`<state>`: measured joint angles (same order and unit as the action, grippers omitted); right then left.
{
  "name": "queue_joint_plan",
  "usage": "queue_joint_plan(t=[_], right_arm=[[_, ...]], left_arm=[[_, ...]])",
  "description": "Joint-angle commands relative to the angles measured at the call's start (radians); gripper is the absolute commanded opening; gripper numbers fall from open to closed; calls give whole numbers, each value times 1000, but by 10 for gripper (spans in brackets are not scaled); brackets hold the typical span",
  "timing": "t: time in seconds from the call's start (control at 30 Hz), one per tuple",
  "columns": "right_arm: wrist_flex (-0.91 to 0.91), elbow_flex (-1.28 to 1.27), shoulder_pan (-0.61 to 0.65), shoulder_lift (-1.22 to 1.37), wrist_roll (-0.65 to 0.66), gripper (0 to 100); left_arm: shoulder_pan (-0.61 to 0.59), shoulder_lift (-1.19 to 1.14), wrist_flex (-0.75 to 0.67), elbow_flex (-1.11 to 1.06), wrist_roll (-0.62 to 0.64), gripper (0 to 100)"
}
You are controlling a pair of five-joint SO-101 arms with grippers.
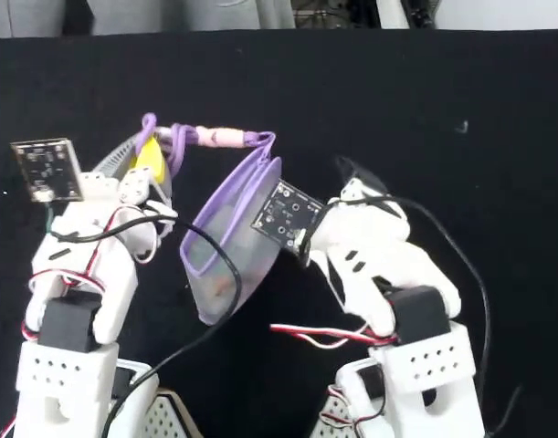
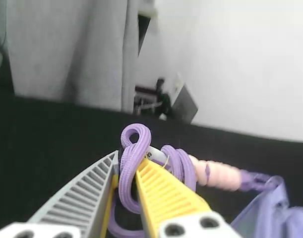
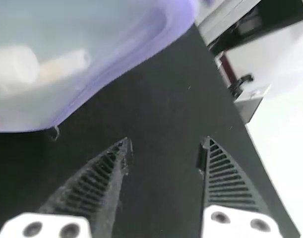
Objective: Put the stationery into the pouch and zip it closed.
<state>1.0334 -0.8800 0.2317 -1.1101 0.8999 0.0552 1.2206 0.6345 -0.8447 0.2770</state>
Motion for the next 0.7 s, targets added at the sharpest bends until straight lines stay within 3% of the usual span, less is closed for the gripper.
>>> queue_joint_plan(t=[0.0, 0.27, 0.5, 0.67], right_arm=[[-49, -22, -21, -16, 12, 235], [-137, -71, -98, -19, 9, 235], [-133, -71, -130, -24, -3, 234], [-245, -70, -140, -24, -265, 234]], left_arm=[[4, 6, -20, 133, 0, 29], [105, 15, 0, 295, 8, 29], [148, 17, 167, 492, 8, 29], [206, 15, 290, 659, 8, 29]])
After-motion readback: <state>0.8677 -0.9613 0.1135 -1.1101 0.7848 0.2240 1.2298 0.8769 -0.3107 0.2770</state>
